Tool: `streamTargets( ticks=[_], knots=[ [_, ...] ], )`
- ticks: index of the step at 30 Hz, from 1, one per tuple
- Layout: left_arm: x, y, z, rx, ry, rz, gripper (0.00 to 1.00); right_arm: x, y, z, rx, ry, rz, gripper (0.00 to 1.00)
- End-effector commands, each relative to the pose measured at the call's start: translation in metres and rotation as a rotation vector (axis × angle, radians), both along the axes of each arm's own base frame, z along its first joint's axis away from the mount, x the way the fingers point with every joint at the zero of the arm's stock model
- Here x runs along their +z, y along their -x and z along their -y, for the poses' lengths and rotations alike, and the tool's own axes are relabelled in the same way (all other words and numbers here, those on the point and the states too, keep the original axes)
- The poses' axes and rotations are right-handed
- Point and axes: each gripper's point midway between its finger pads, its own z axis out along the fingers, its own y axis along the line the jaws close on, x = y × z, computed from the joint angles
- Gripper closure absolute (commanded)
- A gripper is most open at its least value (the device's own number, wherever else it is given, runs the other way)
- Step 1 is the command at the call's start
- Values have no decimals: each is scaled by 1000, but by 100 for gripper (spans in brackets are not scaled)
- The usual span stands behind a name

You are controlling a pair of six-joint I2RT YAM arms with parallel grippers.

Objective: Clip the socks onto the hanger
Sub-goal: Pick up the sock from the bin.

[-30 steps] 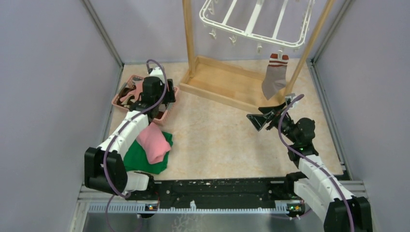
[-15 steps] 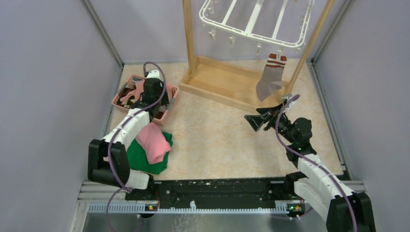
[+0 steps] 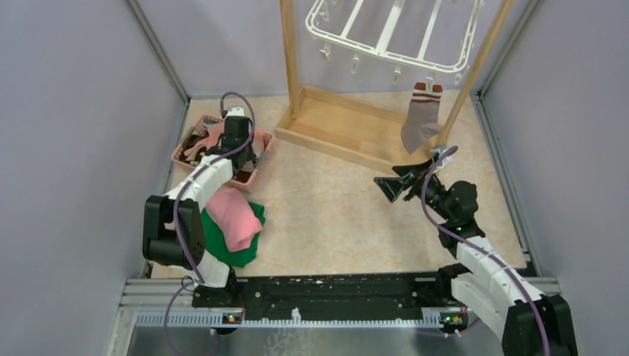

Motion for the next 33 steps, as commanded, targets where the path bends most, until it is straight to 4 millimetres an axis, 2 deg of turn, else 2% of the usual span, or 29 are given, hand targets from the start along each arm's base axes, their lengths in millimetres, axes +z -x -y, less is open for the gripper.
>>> streamTargets(
  ticks=[1, 4, 8, 11, 15, 23, 27, 33],
  knots=[
    [24, -5, 1, -10, 24, 42, 83, 12, 1, -2, 4, 4, 57, 2],
    [43, -2, 0, -15, 19, 94, 91, 12, 1, -2, 4, 7, 55, 2],
    [79, 5, -5, -13, 12, 207, 96, 12, 2, -2, 4, 8, 57, 1],
    [107, 11, -1, -48, 30, 301, 99, 13, 1, -2, 4, 9, 58, 1],
    [147, 22, 9, -110, 77, 444, 100, 12, 1, -2, 5, 11, 54, 2],
    [219, 39, 17, -146, 154, 630, 100, 12, 1, -2, 5, 13, 54, 2],
    [238, 43, 15, -136, 165, 676, 100, 13, 2, -3, 8, 13, 58, 1],
    [272, 50, 39, -240, 270, 742, 100, 13, 3, -3, 10, 12, 58, 1]
  ],
)
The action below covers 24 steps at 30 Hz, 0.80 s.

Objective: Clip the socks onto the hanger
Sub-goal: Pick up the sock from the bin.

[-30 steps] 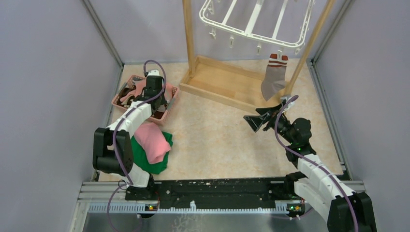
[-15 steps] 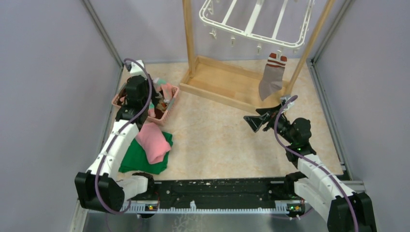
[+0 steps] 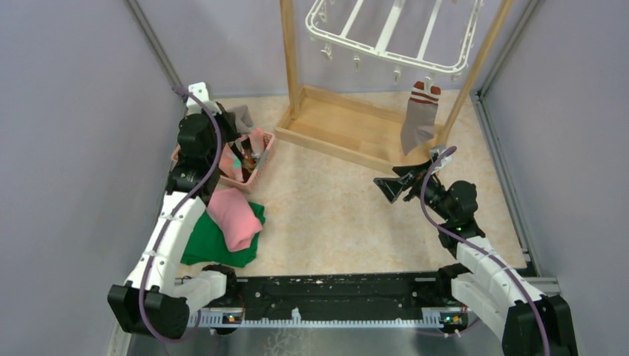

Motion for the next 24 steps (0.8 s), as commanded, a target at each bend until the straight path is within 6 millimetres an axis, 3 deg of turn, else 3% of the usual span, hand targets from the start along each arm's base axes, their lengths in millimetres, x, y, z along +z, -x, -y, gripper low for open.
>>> streamTargets(
  ticks=[1, 7, 12, 17, 21, 24],
  knots=[
    [72, 12, 21, -118, 92, 185, 100, 17, 3, -3, 15, -4, 63, 2],
    [106, 37, 52, -313, 127, 258, 100, 18, 4, -5, 29, -6, 71, 2],
    [109, 79, 116, -752, 118, 313, 100, 22, 10, -9, 60, -27, 106, 2],
    [90, 129, 155, -1133, 230, 320, 100, 30, 25, -28, 151, -4, 205, 2],
    [66, 152, 175, -1274, 346, 319, 100, 35, 49, -53, 245, 64, 375, 2],
    [47, 165, 203, -1340, 397, 286, 100, 30, 60, -69, 266, 158, 465, 2]
  ],
)
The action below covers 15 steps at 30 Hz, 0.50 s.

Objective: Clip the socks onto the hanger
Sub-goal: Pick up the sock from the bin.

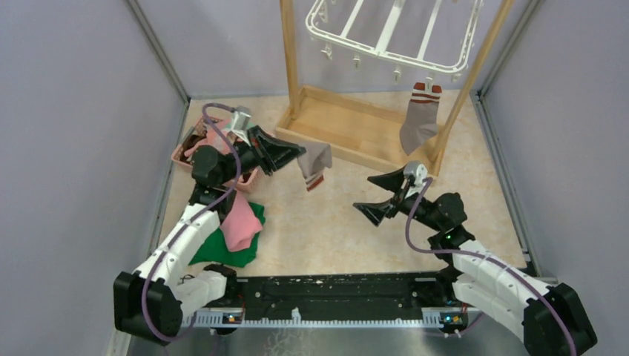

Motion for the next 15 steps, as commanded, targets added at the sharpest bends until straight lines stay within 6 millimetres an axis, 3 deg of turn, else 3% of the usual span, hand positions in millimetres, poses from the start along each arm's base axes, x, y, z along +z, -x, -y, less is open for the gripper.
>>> streamTargets(
  ticks=[1, 6, 11, 15],
  knots=[
    [6, 50, 41, -224, 68, 87, 100, 14, 14, -17, 11, 100, 264, 2],
    [-4, 63, 80, -308, 101, 30, 100, 17, 12, -20, -50, 130, 352, 2],
    [-4, 78, 92, -382, 171, 7, 100, 22, 8, -13, -115, 91, 381, 3],
    [-9, 80, 96, -401, 211, -24, 100, 25, 17, -21, -66, 51, 394, 19]
  ],
)
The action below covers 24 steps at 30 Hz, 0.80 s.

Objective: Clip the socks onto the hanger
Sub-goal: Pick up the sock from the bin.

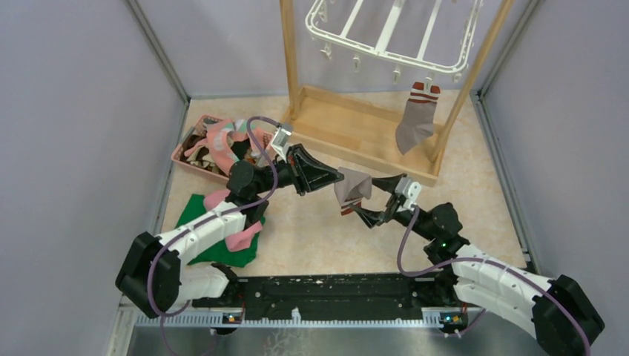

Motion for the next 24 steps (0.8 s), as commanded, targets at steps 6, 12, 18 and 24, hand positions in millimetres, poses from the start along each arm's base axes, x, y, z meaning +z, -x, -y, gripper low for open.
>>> streamTargets(
  ticks=[6, 12, 18, 24],
  knots=[
    [12, 3, -2, 5, 117, 27, 100, 16, 11, -20, 107, -28, 52, 80],
    [-3, -34, -10, 206, 94, -56, 99, 16, 13, -20, 112, -51, -7, 100],
    [-41, -83, -28, 398, 35, -197, 67, 24, 21, -23, 161, -114, -96, 100],
    [-102, -124, -62, 496, -46, -335, 38, 33, 28, -29, 230, -199, -194, 100]
  ],
)
